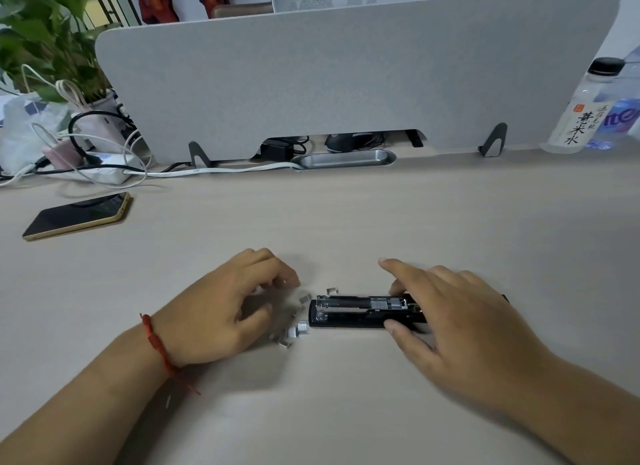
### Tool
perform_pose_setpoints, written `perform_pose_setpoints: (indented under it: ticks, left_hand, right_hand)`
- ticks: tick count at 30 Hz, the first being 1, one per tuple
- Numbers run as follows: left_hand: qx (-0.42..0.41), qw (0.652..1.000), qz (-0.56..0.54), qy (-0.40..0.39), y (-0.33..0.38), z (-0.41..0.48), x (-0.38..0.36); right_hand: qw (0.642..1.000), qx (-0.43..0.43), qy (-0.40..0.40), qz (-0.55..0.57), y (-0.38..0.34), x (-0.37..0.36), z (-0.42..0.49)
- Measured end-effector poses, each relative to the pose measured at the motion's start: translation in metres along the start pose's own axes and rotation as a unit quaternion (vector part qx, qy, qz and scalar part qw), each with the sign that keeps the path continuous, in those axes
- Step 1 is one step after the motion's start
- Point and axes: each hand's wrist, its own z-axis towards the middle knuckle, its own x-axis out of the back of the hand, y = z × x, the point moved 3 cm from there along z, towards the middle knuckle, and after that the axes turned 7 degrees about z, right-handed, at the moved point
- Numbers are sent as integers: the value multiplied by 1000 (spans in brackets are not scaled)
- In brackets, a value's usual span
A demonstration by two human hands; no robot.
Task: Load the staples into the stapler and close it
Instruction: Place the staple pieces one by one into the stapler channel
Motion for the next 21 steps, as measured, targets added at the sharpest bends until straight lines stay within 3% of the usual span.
perform_pose_setpoints:
  ticks: [9,21]
  left_hand:
    - [18,991,-61,-120,-12,-10,4]
    - [-17,996,-39,-78,-2,-4,-4]
  right_hand:
    - [1000,-1,-4,-2,-2,1,0]
    - [1000,3,-7,-19,-4,2,0]
